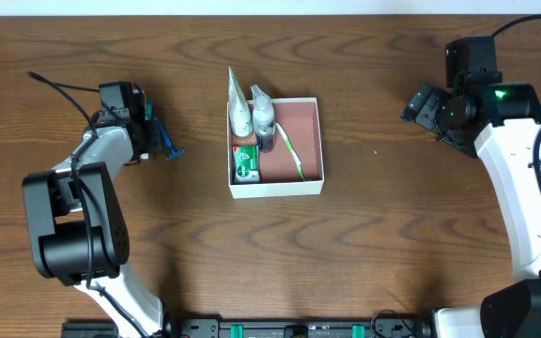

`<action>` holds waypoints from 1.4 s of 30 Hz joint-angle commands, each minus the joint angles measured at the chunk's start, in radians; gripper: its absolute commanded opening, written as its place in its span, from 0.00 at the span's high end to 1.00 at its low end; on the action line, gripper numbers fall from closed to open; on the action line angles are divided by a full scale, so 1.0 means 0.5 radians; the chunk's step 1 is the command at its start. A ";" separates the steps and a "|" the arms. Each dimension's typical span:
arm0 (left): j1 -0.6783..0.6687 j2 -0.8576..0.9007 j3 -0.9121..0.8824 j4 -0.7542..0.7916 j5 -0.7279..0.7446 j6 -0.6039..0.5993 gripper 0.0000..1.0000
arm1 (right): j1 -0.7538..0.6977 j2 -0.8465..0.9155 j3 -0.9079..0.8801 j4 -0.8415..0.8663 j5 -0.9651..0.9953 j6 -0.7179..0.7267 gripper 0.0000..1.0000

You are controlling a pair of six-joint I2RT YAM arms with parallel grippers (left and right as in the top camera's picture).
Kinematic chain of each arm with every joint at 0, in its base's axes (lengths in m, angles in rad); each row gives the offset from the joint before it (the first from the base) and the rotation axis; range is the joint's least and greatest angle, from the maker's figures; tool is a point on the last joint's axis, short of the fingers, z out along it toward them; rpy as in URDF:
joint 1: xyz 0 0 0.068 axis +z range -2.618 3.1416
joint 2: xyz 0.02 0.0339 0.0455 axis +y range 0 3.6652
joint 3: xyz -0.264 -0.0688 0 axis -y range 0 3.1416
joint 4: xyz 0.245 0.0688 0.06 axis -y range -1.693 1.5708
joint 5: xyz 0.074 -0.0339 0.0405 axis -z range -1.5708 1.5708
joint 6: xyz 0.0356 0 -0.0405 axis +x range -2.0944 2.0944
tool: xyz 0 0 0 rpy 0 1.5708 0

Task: Pack container
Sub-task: 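Lower the left gripper onto the Colgate toothpaste tube, then grasp the toothpaste tube with the left gripper and lift it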

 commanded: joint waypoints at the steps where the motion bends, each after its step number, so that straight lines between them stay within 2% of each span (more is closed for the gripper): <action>1: 0.011 0.082 -0.017 -0.031 -0.005 -0.002 0.69 | -0.014 -0.040 0.027 -0.001 0.007 -0.001 0.01; 4: 0.011 0.072 -0.017 -0.049 -0.004 -0.101 0.69 | -0.014 -0.040 0.027 0.000 0.007 -0.001 0.01; 9: 0.011 0.014 -0.016 -0.069 0.018 -0.121 0.71 | -0.013 -0.040 0.027 -0.001 0.007 -0.001 0.01; 15: 0.011 -0.180 -0.016 -0.072 0.018 -0.129 0.80 | -0.014 -0.040 0.027 0.000 0.007 -0.001 0.01; 25: 0.007 -0.418 -0.016 -0.094 0.019 -0.174 0.80 | -0.013 -0.040 0.027 0.000 0.007 -0.001 0.01; 34: -0.137 -1.024 -0.016 -0.256 0.375 -0.266 0.80 | -0.014 -0.040 0.027 -0.001 0.007 -0.001 0.01; 42: -0.517 -1.527 -0.016 -0.357 0.562 -0.358 0.81 | -0.013 -0.040 0.027 -0.001 0.007 -0.001 0.01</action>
